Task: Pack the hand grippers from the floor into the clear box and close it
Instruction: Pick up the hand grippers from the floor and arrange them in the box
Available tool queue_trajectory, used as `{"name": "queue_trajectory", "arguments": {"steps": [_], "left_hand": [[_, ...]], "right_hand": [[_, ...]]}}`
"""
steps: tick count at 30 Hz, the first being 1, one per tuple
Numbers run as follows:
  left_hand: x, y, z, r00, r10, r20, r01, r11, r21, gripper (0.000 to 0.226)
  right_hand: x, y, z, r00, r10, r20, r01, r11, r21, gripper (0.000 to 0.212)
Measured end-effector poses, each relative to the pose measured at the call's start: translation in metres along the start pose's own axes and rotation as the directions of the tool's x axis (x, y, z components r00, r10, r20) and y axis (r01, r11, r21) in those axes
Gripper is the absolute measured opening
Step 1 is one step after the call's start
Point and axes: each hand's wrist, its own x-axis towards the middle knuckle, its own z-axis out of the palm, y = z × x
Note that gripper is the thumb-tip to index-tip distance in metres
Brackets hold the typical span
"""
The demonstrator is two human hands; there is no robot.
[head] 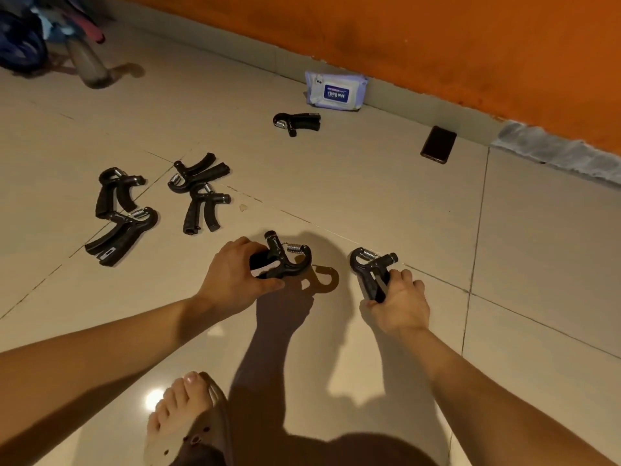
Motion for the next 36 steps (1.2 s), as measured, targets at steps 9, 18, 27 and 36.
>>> {"name": "queue_trajectory", "arguments": {"steps": [9, 18, 27, 36], "left_hand": [[-0.08, 0.09, -0.068, 0.968, 0.243, -0.058, -0.239, 0.969, 0.069, 0.066], [-0.203, 0.227, -0.148, 0.934, 0.346, -0.084, -0.343, 0.938, 0.051, 0.057], [-0.327, 0.365, -0.121, 0.915, 0.396, -0.077, -0.397, 0.918, 0.004, 0.061], [-0.426, 0.508, -0.025, 0.894, 0.448, -0.023, -0.448, 0.892, -0.051, 0.055]], "right_hand": [[-0.086, 0.034, -0.12, 0.968, -0.228, -0.102, 0.232, 0.972, 0.03, 0.045], [-0.227, 0.099, -0.255, 0.894, -0.395, -0.211, 0.394, 0.918, -0.049, 0.082], [-0.36, 0.202, -0.357, 0.868, -0.471, -0.158, 0.452, 0.88, -0.144, 0.087], [-0.452, 0.374, -0.396, 0.907, -0.409, -0.102, 0.389, 0.906, -0.168, 0.087]]}}
